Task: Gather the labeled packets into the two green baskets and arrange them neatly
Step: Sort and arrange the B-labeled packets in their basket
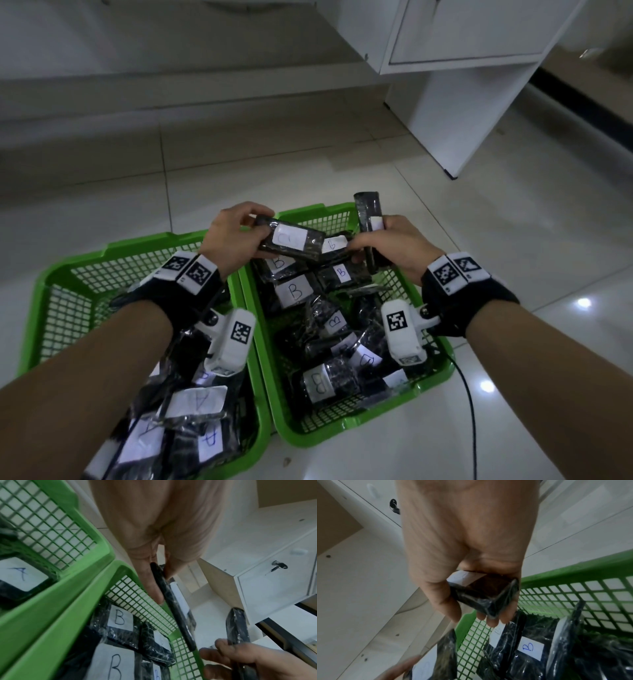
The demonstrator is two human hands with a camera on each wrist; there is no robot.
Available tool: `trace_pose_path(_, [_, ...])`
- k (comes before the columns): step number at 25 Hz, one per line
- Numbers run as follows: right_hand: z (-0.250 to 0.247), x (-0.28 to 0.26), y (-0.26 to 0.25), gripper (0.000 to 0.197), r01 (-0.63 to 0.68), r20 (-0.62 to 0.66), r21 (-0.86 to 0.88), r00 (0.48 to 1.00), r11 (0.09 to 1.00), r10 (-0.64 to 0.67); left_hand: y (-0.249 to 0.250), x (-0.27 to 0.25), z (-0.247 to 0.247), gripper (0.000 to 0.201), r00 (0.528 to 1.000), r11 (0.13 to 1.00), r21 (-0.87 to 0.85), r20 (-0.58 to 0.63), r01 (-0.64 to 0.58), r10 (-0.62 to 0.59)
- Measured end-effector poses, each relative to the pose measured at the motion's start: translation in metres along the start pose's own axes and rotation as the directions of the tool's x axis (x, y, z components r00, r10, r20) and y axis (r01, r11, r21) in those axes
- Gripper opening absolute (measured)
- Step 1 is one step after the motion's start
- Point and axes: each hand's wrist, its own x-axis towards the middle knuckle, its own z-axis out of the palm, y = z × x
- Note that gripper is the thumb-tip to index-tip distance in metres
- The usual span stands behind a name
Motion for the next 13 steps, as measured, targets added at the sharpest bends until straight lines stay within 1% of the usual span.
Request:
trace_pose_path(3, [0.004, -0.003, 0.0, 0.031, -0.09, 0.105, 0.18, 0.992, 0.98, 0.072, -0.001, -0.003, 0.0, 0.022, 0.999, 0.997, -0.058, 0.01, 0.046, -0.045])
trace_pose_path(4, [0.007, -0.003, -0.003, 0.034, -0.082, 0.111, 0.187, 0.992, 0.979, 0.062, 0.0, -0.004, 0.004, 0.022, 0.999, 0.998, -0.048, 0.021, 0.046, -0.045])
trace_pose_path(6, [0.009, -0.002, -0.006, 0.035, -0.009, 0.003, 0.131, 1.0, 0.991, 0.009, -0.001, -0.003, 0.013, 0.018, 0.998, 0.999, -0.003, 0.042, 0.036, -0.036])
trace_pose_path(7, [0.009, 0.0, -0.006, 0.034, 0.016, -0.061, 0.097, 0.998, 0.995, -0.01, -0.001, -0.001, 0.016, 0.015, 0.998, 0.997, 0.074, 0.053, 0.019, -0.023])
trace_pose_path(9, [0.002, 0.003, -0.002, 0.032, 0.025, -0.136, 0.038, 0.991, 0.999, -0.019, -0.003, 0.003, 0.023, 0.011, 0.998, 0.959, 0.284, 0.063, -0.005, -0.014])
trace_pose_path(10, [-0.003, 0.003, 0.002, 0.03, 0.023, -0.164, -0.014, 0.986, 1.0, -0.025, -0.003, 0.005, 0.027, 0.01, 0.998, 0.94, 0.34, 0.056, 0.014, -0.035])
trace_pose_path(11, [-0.007, 0.005, 0.007, 0.028, 0.016, -0.194, -0.088, 0.98, 0.996, -0.033, -0.003, 0.008, 0.032, 0.011, 0.996, 0.934, 0.355, 0.057, 0.045, -0.07])
trace_pose_path(13, [-0.014, 0.003, 0.014, 0.025, 0.003, -0.215, -0.24, 0.975, 0.971, -0.056, -0.003, 0.01, 0.048, 0.012, 0.983, 0.928, 0.357, 0.107, 0.103, -0.15])
